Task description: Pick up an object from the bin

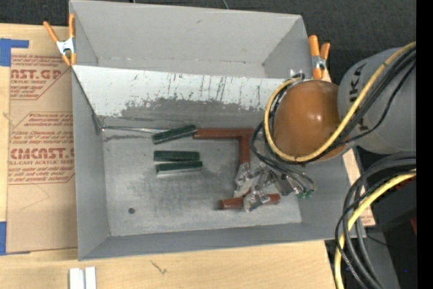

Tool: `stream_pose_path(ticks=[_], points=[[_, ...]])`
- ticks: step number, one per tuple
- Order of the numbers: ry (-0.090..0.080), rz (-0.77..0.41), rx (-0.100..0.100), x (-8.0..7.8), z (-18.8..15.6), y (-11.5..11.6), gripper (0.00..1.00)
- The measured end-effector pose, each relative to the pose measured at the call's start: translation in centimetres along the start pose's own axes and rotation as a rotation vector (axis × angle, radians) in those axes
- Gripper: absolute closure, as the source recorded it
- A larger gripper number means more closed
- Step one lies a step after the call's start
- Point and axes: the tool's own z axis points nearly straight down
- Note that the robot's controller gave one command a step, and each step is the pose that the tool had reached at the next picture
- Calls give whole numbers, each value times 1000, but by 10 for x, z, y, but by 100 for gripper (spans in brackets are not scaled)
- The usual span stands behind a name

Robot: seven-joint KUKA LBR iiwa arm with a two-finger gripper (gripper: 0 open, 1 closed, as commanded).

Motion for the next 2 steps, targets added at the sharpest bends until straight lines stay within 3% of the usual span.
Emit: stream_pose_path(ticks=[1, 2], points=[[-10, 47, 2, -1, -24, 12, 100], [-13, 55, 4, 4, -52, 2, 100]])
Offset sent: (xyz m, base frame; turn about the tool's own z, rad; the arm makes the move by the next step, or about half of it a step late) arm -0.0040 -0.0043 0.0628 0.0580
